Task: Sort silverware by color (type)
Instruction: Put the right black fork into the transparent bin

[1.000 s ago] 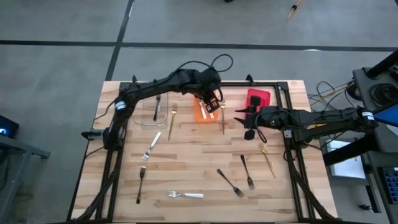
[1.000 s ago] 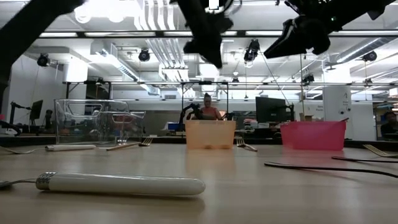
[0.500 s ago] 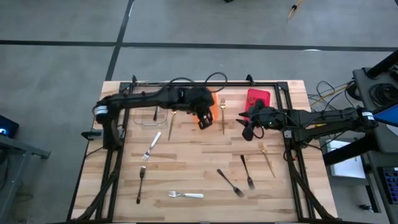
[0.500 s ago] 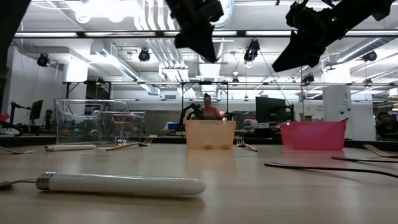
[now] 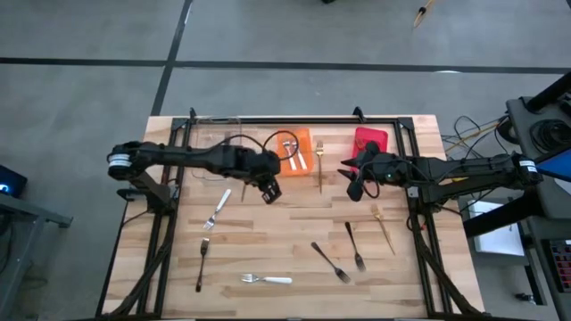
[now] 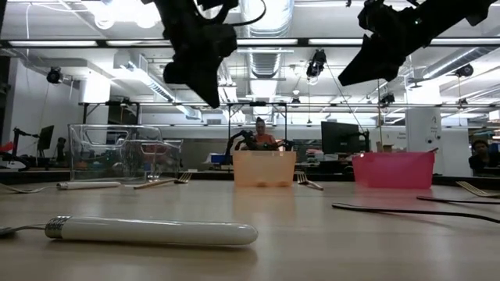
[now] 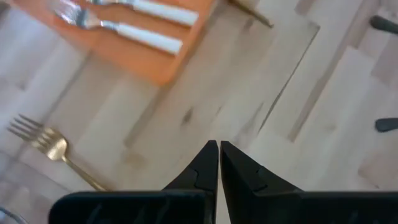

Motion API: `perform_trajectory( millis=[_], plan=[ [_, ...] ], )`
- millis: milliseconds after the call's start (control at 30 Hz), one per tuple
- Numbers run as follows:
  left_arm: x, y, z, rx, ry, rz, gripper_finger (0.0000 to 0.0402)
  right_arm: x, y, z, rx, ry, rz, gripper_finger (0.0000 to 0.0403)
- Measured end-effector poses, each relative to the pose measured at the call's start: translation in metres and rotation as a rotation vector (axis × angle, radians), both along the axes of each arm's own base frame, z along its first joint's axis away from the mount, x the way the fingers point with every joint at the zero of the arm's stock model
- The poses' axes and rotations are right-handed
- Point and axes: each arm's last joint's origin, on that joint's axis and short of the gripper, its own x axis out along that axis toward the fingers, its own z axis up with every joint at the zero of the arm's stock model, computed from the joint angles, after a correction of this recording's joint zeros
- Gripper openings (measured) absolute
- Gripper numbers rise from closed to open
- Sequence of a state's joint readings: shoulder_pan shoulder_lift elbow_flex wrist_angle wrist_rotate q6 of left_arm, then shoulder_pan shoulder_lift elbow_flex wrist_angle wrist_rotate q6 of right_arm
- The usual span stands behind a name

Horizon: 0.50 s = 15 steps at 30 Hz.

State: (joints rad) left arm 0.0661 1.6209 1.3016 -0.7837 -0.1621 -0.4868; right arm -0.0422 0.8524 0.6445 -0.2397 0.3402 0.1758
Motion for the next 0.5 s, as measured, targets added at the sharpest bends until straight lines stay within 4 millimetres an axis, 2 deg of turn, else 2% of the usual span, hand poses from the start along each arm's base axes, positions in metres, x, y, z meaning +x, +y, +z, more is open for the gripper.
perform_trajectory(
  millis=[100, 233, 500],
  plan=[
    [-0.003, -0.002, -0.01, -0.029, 0.033, -0.002, 0.0, 0.001, 0.0, 0.002, -0.016, -0.013, 0.009, 0.0128],
    [-0.005, -0.001, -0.019, -0.025, 0.059, 0.001, 0.0, 0.001, 0.001, 0.001, 0.067, -0.035, -0.014, 0.0128],
    [-0.006, -0.001, -0.022, -0.001, 0.076, -0.043, 0.0, 0.0, 0.008, -0.004, 0.361, -0.021, 0.123, 0.0128]
  ],
)
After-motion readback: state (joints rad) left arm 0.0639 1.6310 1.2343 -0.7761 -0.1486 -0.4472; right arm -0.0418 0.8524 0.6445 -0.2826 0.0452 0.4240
